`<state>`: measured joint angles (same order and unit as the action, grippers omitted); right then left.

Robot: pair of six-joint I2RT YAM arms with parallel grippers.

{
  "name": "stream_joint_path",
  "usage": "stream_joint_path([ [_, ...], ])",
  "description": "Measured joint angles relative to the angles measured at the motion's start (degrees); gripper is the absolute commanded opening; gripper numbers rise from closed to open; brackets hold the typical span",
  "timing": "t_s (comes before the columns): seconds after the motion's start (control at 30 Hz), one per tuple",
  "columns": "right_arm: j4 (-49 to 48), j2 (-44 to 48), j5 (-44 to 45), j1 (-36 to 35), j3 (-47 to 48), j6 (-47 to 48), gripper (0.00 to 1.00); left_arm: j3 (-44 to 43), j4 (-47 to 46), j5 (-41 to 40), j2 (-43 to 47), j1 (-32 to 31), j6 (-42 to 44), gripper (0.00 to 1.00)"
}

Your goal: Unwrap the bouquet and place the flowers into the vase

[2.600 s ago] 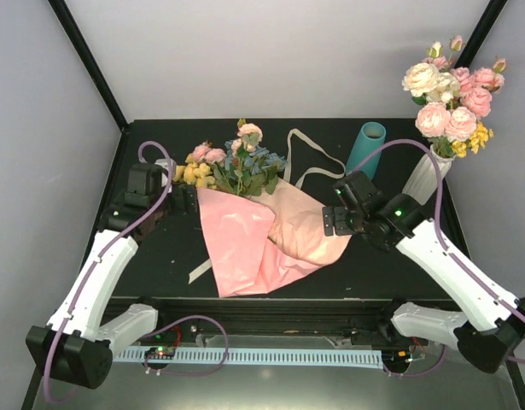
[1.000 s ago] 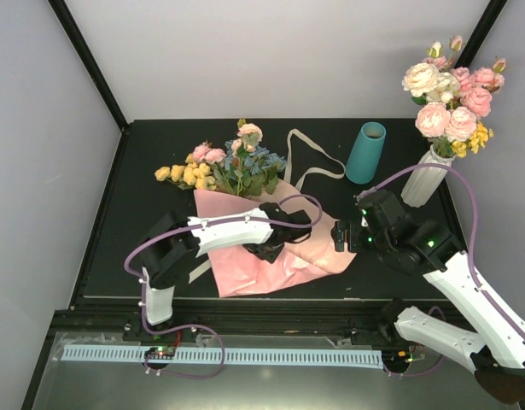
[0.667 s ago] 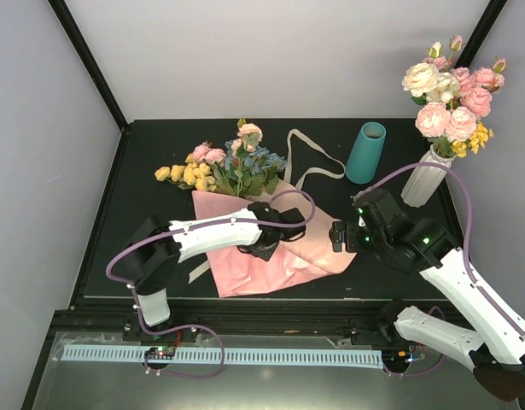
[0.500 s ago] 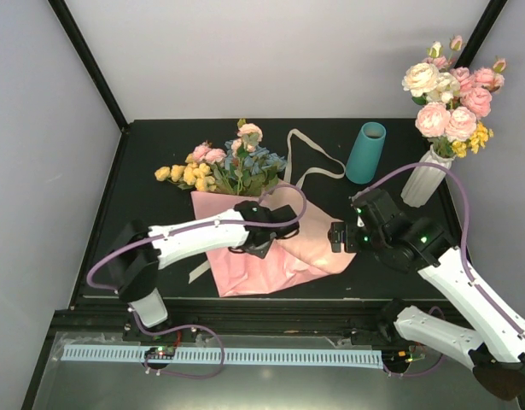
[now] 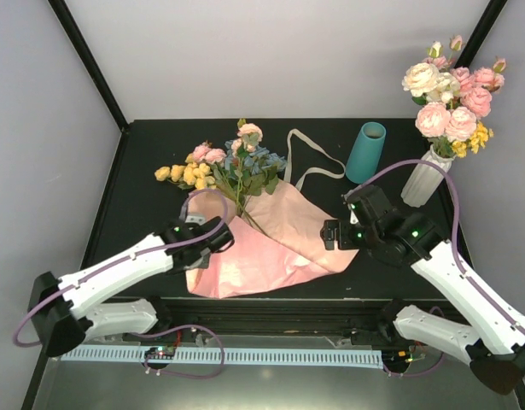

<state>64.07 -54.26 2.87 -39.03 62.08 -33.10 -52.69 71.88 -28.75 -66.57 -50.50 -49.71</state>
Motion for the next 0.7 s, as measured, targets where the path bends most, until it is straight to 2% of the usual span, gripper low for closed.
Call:
stream_joint_path([
  [0.1, -1.3, -1.7, -1.2, 0.0, 0.0, 0.2, 1.00, 2.3, 2.1, 0.0, 4.1, 1.1, -2.6, 0.05],
  [0.2, -2.7, -3.7, -2.6, 0.0, 0.0, 0.3, 1.00, 2.3, 4.2, -0.1, 5.2, 3.0, -6.4, 0.21],
  [0.3, -3.7, -6.0, -4.0, 0.0, 0.4, 0.8, 1.00, 3.3, 6.4, 0.1, 6.8, 5.3, -11.1, 0.29],
  [0.4, -4.8, -8.1, -5.2, 0.0, 1.2, 1.0, 1.00, 6.2, 8.0, 1.2, 12.1, 8.3, -15.8, 0.35],
  [0.57, -6.3, -10.3, -6.7, 0.0, 1.9, 1.2, 1.00, 7.2, 9.8, 4.5, 25.2, 11.5, -21.1, 0.40],
  [0.7, -7.0, -11.5, -7.8, 0.0, 2.0, 1.3, 1.00, 0.7, 12.7, 5.4, 29.4, 11.5, -25.5, 0.41],
])
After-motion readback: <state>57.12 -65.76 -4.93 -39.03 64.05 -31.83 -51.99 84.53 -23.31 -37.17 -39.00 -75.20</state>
